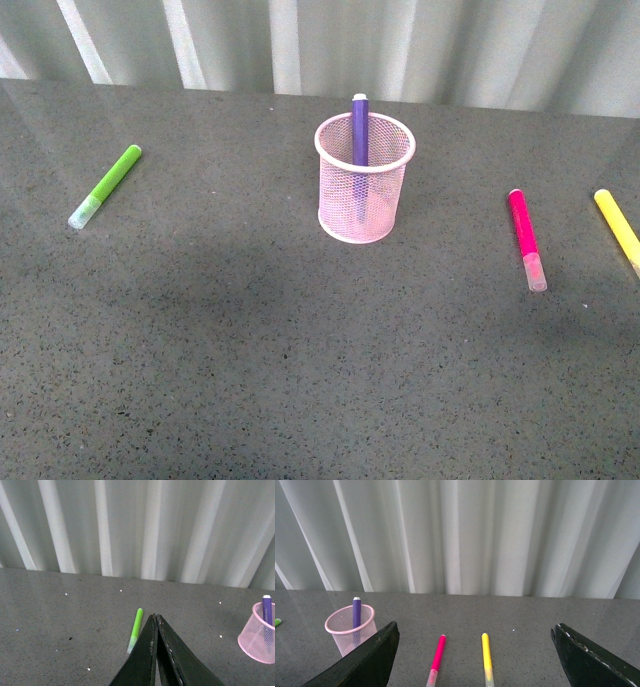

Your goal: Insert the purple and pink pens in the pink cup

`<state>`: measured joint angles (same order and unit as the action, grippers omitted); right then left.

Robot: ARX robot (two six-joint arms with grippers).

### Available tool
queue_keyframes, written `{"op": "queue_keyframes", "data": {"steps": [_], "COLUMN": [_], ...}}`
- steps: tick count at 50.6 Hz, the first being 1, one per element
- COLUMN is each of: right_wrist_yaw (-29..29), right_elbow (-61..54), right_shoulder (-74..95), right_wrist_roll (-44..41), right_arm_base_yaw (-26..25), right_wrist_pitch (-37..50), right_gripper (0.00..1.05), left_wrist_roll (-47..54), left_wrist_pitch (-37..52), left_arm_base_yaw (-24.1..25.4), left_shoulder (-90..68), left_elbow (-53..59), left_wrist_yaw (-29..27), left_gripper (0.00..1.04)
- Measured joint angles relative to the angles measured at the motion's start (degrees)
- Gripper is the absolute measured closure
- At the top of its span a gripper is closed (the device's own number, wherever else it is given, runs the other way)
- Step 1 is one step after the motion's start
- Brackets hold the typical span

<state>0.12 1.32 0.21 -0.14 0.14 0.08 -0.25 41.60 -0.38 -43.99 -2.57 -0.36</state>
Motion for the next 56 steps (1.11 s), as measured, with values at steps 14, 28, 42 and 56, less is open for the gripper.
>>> {"op": "queue_keyframes", "data": {"steps": [14,28,42,56], "right_wrist_yaw": [0.0,0.0,0.0,0.0], "right_elbow": [0.0,0.0,0.0,0.0], "right_shoulder": [0.0,0.0,0.0,0.0], "right_wrist_roll": [0.0,0.0,0.0,0.0], "right_arm_base_yaw": [0.0,0.0,0.0,0.0], "right_wrist_pitch": [0.0,0.0,0.0,0.0], "right_gripper": [0.07,0.07,0.07,0.07], "left_wrist_roll": [0.0,0.0,0.0,0.0], "left_wrist_pitch": [-8.9,-19.6,-25.7,-30.4], "left_arm_base_yaw": [0.2,0.2,0.3,0.3], "left_shoulder": [10.8,22.2,28.3,33.0], "left_elbow": [1.4,1.4,1.4,1.4], "left_wrist_yaw": [0.3,0.3,0.3,0.3], "left_gripper": [1.01,1.01,1.01,1.01]}}
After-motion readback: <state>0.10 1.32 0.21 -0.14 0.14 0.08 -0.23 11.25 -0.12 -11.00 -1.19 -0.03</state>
